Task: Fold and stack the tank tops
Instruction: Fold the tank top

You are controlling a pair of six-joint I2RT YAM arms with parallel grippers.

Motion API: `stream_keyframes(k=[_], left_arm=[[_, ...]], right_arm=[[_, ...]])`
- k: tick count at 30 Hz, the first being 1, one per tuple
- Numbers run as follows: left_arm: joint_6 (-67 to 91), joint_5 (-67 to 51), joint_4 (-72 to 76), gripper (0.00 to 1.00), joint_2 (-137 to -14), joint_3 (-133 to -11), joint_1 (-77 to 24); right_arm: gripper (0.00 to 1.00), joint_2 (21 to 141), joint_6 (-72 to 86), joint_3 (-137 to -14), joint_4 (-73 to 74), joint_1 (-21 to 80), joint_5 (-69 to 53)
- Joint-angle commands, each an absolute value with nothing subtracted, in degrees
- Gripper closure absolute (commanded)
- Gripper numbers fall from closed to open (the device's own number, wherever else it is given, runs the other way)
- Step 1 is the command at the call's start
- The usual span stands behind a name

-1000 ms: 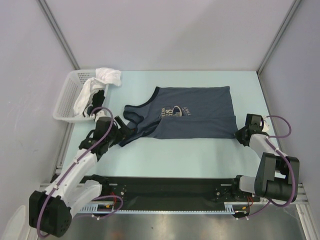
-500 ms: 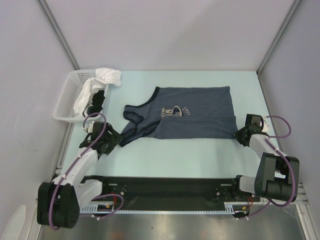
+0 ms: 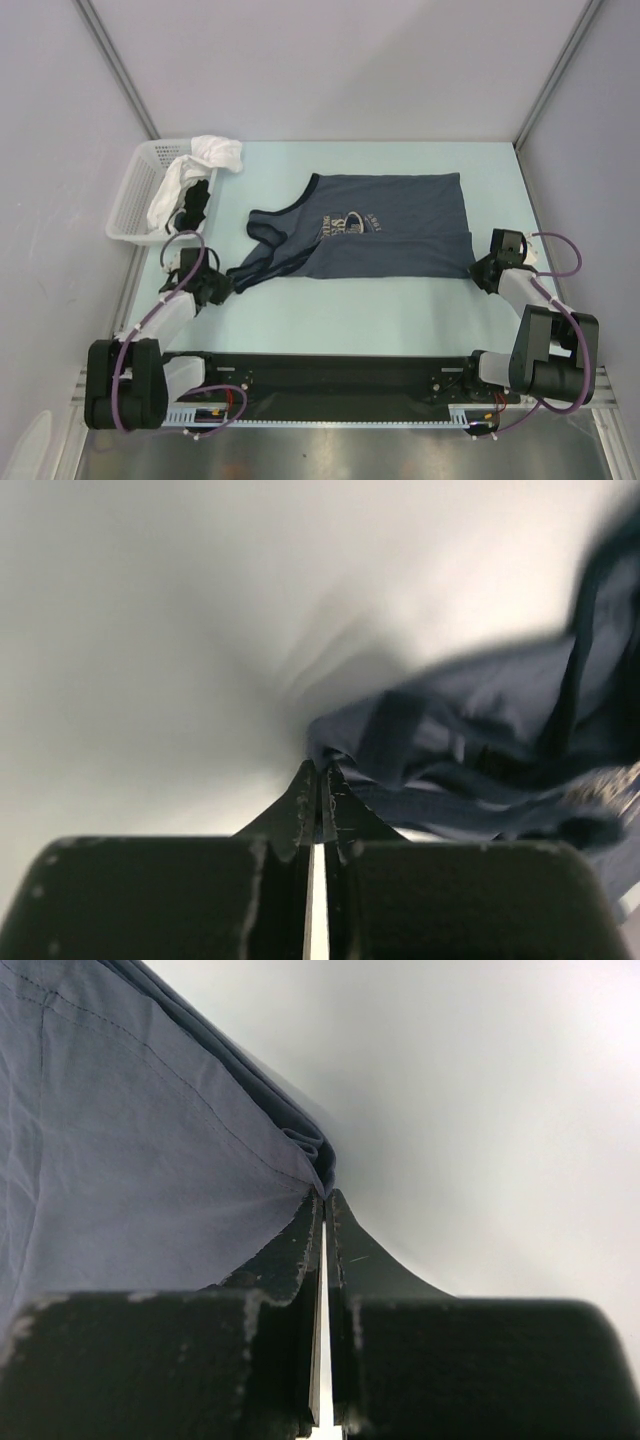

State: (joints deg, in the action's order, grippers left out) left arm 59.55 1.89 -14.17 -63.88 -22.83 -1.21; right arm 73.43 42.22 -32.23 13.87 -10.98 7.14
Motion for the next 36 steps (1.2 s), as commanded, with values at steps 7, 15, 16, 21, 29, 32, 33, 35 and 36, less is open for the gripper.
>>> stream_keyframes(k=[7,15,16,21,29,32,33,35,36], left_arm=[[57.22,-1.58,-16.0,0.78,-68.99,-34.36,10.28],[59.24,-0.18,-16.6,0.69,-70.66,-38.05,10.37],[58.8,1.39,-17.05,0.68,-70.75,-38.58,10.37],[50.58,0.44,-10.14,0.23,-64.8,-36.92,9.23],[34.99,-7.74,-9.75,0.0,-70.2,-48.76,-1.47],[30.42,-6.86,-12.38,0.0,-76.78,-57.19,-7.7],[28.84,-6.59,-12.83,0.0,-78.47,-61.13,-9.04],[28.39,-6.33,-12.57,0.0,-84.68,-64.84,-11.5],[28.3,-6.42,-12.39,0.0,-87.08,-68.78,-11.95]], right_arm=[[1.0,72.69,42.19,-31.82,13.62,-11.25,8.09],[1.0,72.86,42.1,-31.64,13.53,-11.25,8.17],[1.0,72.86,42.1,-31.64,13.62,-11.25,8.17],[1.0,72.07,42.88,-31.73,15.55,-11.25,8.96],[0.23,69.27,43.33,-36.38,24.87,-11.43,16.0],[0.05,66.54,41.06,-37.7,22.6,-11.25,13.03],[0.05,66.01,38.35,-38.23,21.63,-11.08,11.88],[0.04,66.27,36.57,-40.94,19.34,-10.81,11.16],[0.05,67.05,34.82,-42.09,18.64,-10.64,10.47]])
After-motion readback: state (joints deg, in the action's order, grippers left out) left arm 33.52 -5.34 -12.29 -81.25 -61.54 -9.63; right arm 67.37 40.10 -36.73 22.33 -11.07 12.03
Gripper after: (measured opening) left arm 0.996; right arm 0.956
